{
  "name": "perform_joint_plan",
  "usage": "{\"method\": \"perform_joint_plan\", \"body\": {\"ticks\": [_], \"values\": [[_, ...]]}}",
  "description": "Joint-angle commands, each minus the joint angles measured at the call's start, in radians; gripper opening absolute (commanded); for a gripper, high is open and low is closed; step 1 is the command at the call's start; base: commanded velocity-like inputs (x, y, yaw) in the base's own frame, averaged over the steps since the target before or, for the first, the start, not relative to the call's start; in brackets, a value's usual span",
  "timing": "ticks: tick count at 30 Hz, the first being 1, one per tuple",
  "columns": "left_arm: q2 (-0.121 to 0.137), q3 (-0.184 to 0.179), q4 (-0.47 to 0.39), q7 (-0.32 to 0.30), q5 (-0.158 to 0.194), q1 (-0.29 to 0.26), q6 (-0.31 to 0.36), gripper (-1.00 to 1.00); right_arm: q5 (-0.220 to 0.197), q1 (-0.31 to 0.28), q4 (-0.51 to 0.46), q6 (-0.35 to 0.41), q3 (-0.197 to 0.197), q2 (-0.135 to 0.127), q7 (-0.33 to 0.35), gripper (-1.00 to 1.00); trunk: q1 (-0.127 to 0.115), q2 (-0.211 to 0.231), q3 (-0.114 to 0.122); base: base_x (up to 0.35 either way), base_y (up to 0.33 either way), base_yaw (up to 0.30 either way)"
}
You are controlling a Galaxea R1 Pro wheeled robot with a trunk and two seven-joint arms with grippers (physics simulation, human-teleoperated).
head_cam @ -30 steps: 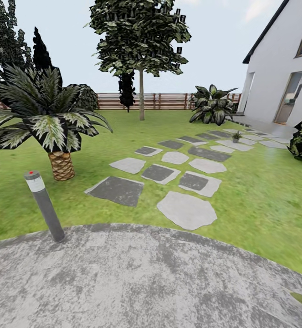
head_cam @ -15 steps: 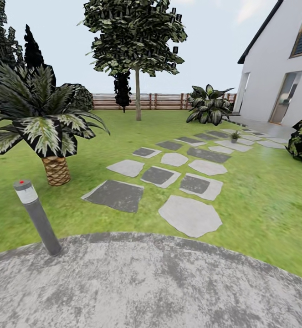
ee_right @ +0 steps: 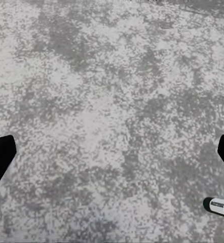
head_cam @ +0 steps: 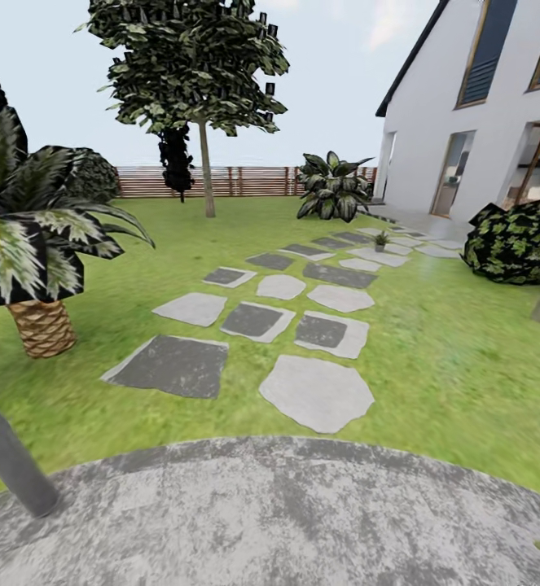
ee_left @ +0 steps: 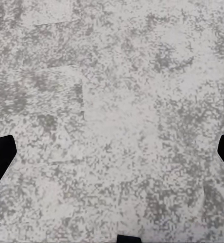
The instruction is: Pick up the pesticide atomizer in the garden and spray insectifuge to fully cover both potted plants in the garden.
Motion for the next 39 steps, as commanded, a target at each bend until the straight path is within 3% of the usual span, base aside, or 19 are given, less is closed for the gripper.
{"method": "perform_joint_plan", "body": {"ticks": [1,22,39], "values": [[0.000,-0.001,0.000,0.000,0.008,0.000,-0.003,1.00,0.001,-0.001,0.001,-0.003,0.000,0.000,-0.001,1.00,0.001,0.000,-0.001,0.322,0.114,-0.293],[-0.003,-0.002,0.002,-0.001,0.001,0.000,-0.003,1.00,0.000,-0.001,0.001,-0.003,0.000,0.001,-0.001,1.00,0.001,0.000,-0.004,0.324,0.107,-0.293],[-0.002,-0.004,0.002,-0.002,0.000,0.000,-0.003,1.00,-0.002,-0.001,0.000,-0.005,-0.002,0.000,-0.003,1.00,0.001,0.000,-0.010,0.314,0.189,-0.292]]}}
